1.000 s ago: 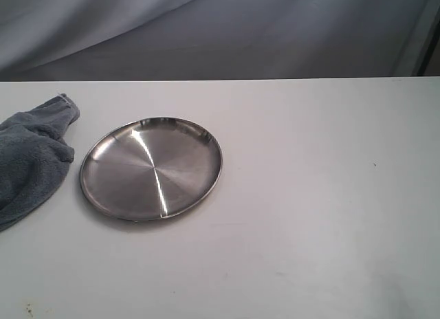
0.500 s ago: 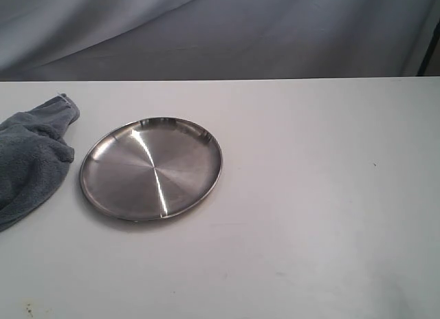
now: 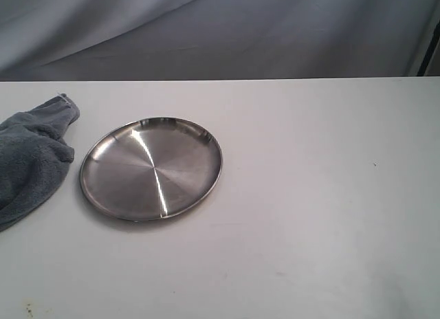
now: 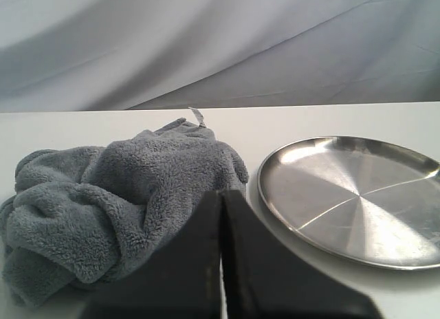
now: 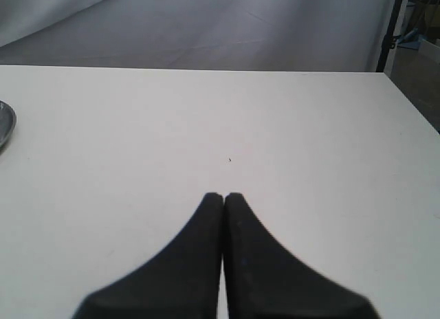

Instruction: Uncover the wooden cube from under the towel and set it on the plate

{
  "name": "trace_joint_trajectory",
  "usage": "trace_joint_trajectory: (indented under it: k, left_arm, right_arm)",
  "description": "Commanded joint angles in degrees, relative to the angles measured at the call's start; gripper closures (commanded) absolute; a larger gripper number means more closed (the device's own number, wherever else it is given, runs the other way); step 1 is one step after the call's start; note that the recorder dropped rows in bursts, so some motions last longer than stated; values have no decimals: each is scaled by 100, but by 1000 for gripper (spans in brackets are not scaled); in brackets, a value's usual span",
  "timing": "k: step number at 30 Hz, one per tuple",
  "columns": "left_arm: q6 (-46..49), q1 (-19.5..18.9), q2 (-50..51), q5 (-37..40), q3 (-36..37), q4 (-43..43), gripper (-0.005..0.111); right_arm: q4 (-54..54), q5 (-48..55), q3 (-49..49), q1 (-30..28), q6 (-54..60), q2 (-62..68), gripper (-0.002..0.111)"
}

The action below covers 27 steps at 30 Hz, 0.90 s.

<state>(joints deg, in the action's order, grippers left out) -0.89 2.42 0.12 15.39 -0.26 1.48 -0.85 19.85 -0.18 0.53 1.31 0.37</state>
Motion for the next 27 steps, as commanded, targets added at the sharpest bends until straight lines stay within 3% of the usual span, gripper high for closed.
trace_joint_trajectory:
  k: [1,7,15,20,27]
  left_arm:
    - [-43,-14,-12,-39,26,0,107]
    - [-43,-14,-12,-39,26,0,107]
    - [-12,-14,-12,-64,26,1198,107]
    - [-27,-14,-12,-95,26,1236,107]
    - [-51,-14,-12,-1750,26,1236,107]
  right_arm:
    - [-18,-18,18,15,-10,-37,108]
    - [-18,-18,18,15,-10,-37,108]
    - [-18,-18,18,15,-10,-37,108]
    - [-18,-18,18,15,-10,-37,108]
    - [-18,-18,18,15,-10,-37,108]
